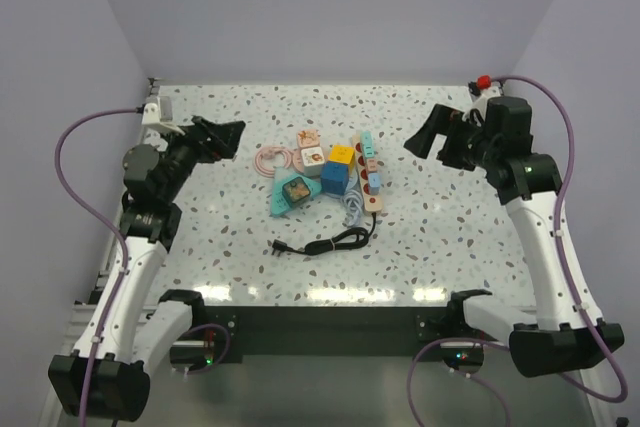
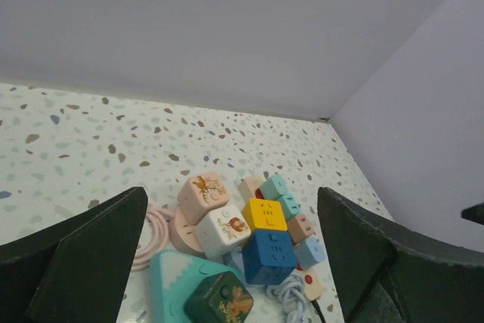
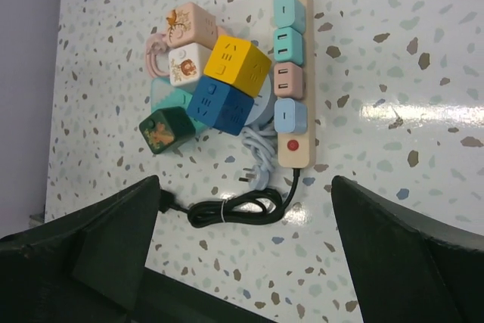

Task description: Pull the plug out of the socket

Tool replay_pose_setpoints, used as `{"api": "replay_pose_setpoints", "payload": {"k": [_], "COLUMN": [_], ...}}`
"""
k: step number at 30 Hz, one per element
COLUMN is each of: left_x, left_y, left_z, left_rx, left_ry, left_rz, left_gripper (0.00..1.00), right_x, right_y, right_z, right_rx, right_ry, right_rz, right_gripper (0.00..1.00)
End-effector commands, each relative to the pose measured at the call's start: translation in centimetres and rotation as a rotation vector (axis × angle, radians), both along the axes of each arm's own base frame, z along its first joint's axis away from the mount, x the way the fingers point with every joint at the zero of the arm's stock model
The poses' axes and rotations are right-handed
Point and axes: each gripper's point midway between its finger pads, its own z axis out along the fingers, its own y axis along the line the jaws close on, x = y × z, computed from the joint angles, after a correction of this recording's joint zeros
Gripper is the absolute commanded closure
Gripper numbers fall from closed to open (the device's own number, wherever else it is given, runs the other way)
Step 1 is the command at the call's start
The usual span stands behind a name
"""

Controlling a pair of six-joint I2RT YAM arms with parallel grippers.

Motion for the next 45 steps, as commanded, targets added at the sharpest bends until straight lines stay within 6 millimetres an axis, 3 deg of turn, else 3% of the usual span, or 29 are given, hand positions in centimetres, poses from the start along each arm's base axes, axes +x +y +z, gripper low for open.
{"api": "replay_pose_setpoints", "payload": {"k": [1,3,7,10,12,14,15,17,19,20,21,25,29,36,43,45], "left_x": [-1.7,-1.8,-0.7,-0.3,-0.1,0.0,0.1,0.0,-0.3,-0.3,-0.5,-0.7,-0.7,-0.5,-1.1,-1.3], "left_y": [-2.8,-4.1,-4.3,-4.1,-3.9,-3.7,-3.5,-3.2,-3.0,-2.9,-2.9,-2.5,-2.5,-2.9,-2.7,-2.5], "left_z": [2.1,1.8,0.0,-1.4,-2.7,-4.0,-4.9,-6.3,-6.8,-7.2,-7.5,-8.3,-9.2,-9.9,-10.3,-10.4], "left_rx": [-0.073,-0.058,-0.021,0.011,0.033,0.05,0.072,0.09,0.097,0.097,0.096,0.097,0.088,0.07,0.082,0.087], "left_ry": [-0.053,-0.04,0.038,0.073,0.121,0.179,0.209,0.258,0.269,0.281,0.285,0.301,0.326,0.348,0.369,0.37], "left_rz": [-0.169,-0.26,-0.274,-0.265,-0.256,-0.243,-0.238,-0.226,-0.221,-0.214,-0.211,-0.187,-0.188,-0.206,-0.198,-0.189], "left_gripper": [0.0,0.0,0.0,0.0,0.0,0.0,0.0,0.0,0.0,0.0,0.0,0.0,0.0,0.0,0.0,0.0], "right_x": [0.2,0.9,2.6,4.0,5.3,6.6,7.3,8.7,9.7,10.3,10.6,10.5,9.7,9.7,10.1,10.3], "right_y": [-0.5,-0.7,-1.3,-0.3,1.6,2.0,3.0,3.7,4.5,4.3,4.8,6.6,7.1,8.1,6.5,6.2], "right_z": [-0.1,-0.7,-1.6,-3.2,-4.4,-4.6,-6.2,-6.4,-8.3,-8.3,-9.8,-12.3,-16.4,-19.9,-22.6,-23.3], "right_rx": [-0.052,-0.065,-0.178,-0.3,-0.359,-0.42,-0.45,-0.469,-0.514,-0.53,-0.545,-0.548,-0.557,-0.576,-0.654,-0.671], "right_ry": [0.014,0.019,0.019,0.061,0.095,0.086,0.118,0.12,0.159,0.163,0.199,0.224,0.279,0.301,0.341,0.349], "right_rz": [0.02,0.002,-0.045,-0.034,0.002,-0.02,0.002,-0.009,-0.001,-0.026,-0.01,0.044,0.065,0.068,-0.043,-0.049], "right_gripper": [0.01,0.01,0.01,0.01,0.01,0.01,0.01,0.01,0.01,0.01,0.01,0.02,0.02,0.05,0.13,0.2]}}
